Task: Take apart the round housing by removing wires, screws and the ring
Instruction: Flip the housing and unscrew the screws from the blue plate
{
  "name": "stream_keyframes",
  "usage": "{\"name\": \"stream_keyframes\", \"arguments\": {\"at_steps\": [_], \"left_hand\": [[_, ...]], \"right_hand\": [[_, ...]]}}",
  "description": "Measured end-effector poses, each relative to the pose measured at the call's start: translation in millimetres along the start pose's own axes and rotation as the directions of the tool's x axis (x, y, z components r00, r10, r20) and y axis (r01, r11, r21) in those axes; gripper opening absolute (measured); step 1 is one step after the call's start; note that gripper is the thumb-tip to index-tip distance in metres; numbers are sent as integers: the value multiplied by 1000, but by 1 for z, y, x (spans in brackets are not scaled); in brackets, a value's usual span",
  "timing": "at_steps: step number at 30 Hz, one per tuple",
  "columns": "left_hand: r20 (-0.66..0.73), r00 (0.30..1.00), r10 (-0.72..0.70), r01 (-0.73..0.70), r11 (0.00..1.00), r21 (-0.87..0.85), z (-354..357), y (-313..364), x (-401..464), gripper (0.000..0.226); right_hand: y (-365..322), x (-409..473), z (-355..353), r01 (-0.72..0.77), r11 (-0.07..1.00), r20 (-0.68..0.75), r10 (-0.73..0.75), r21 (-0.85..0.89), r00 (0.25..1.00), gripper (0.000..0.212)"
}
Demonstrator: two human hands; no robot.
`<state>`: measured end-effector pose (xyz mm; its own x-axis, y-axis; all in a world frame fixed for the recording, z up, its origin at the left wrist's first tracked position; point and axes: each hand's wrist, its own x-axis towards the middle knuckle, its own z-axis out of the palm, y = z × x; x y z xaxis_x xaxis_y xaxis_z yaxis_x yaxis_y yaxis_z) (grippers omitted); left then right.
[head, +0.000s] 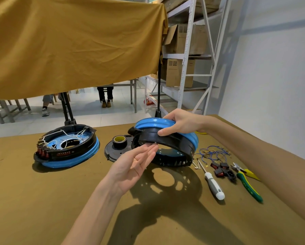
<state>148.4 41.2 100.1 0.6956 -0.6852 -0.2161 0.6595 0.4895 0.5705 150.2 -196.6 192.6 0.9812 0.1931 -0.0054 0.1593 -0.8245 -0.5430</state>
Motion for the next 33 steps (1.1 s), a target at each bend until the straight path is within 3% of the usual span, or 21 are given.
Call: {"name": "stream_keyframes", "arguments": {"at_steps": [5, 10, 15, 18, 20, 27, 30, 33], "left_hand": [[-61, 998, 9, -9, 1000, 9, -5, -3, 3, 50], [-87, 994, 64, -57, 995, 78, -10, -8, 5, 51], [-89, 992, 88, -78, 991, 110, -18, -17, 8, 46], [-98, 994, 42, -39, 999, 29, -21, -25, 13, 48], [-112, 994, -6, 1, 999, -38, -24, -33, 17, 46], [-25, 996, -80, 77, 990, -117, -31, -42, 26, 39], [0, 995, -104, 103, 983, -154, -33, -48, 29, 35], [-62, 989, -138, 124, 975, -182, -38, -59, 32, 36]], "right_hand": [[3, 8, 7, 25, 999, -6, -26, -45, 1000, 34], [-6, 4, 12, 33, 994, -12, -35, -108, 999, 23], [-17, -18, 37, 52, 964, -174, -100, -262, 980, 21], [-20, -32, 49, 76, 906, -232, -187, -416, 955, 15], [-17, -36, 57, 61, 870, -241, -202, -489, 949, 25], [3, -55, 69, 47, 868, -364, -257, -495, 895, 36], [3, -58, 72, 66, 855, -354, -282, -515, 892, 36], [6, -65, 90, 79, 775, -291, -328, -627, 899, 33]]}}
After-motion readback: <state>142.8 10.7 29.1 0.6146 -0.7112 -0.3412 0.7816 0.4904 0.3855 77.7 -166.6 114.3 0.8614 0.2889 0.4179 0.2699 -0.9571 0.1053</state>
